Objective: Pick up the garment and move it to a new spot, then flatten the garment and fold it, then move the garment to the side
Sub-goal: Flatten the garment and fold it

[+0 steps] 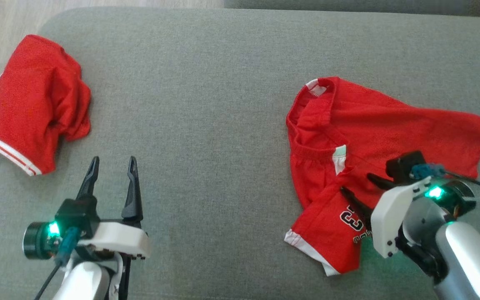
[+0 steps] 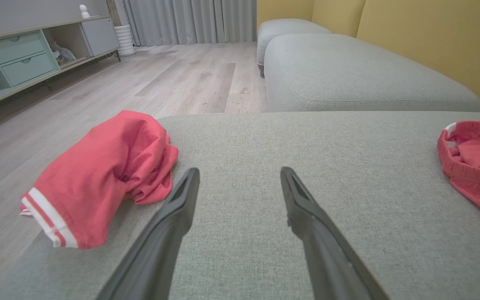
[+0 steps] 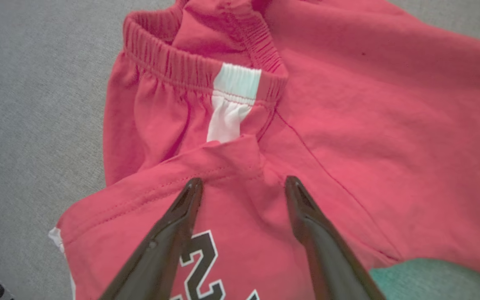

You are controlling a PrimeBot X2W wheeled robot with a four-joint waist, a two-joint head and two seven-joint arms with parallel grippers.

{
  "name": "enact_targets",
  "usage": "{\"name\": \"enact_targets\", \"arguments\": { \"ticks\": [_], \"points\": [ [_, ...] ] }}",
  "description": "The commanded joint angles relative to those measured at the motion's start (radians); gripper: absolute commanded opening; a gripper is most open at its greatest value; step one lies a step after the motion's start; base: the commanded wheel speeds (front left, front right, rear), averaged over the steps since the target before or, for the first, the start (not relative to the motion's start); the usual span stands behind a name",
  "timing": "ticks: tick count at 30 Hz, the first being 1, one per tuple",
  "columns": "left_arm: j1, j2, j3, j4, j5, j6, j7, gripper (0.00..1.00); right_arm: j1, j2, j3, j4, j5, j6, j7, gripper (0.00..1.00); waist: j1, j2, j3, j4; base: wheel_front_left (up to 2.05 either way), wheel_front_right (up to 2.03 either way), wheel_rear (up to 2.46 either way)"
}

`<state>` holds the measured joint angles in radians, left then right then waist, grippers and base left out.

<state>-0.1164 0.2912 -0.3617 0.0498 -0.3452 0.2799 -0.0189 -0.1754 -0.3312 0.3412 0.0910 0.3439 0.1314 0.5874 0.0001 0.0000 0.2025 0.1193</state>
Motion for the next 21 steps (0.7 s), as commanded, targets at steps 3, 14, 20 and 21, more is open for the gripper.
{"name": "enact_targets", "arguments": {
  "ticks": [3, 14, 20, 21],
  "points": [
    [-0.051, 0.008, 0.03, -0.026, -0.009, -0.004, -0.012, 1.0, -0.042, -0.024, 0.029, -0.009, 0.015, -0.001, 0.016, 0.72, -0.0001, 0.0, 0.003, -0.002, 0.0, 0.0, 0.0],
    [-0.053, 0.006, 0.025, -0.013, -0.013, 0.003, -0.021, 1.0, -0.022, -0.019, -0.019, -0.026, 0.068, -0.001, -0.036, 0.0, -0.0001, 0.0, 0.003, -0.005, 0.0, 0.0, 0.0],
    [-0.043, 0.013, 0.032, -0.015, -0.018, 0.011, -0.024, 1.0, 0.075, 0.029, -0.182, -0.132, 0.052, -0.001, -0.058, 0.0, -0.0001, 0.0, -0.007, -0.021, 0.0, 0.0, 0.0],
    [-0.042, 0.014, 0.032, -0.016, -0.018, 0.012, -0.024, 1.0, 0.093, 0.044, -0.22, -0.143, 0.048, -0.001, -0.063, 0.0, -0.0001, 0.0, -0.009, -0.023, 0.0, 0.0, 0.0]
  ]
}}
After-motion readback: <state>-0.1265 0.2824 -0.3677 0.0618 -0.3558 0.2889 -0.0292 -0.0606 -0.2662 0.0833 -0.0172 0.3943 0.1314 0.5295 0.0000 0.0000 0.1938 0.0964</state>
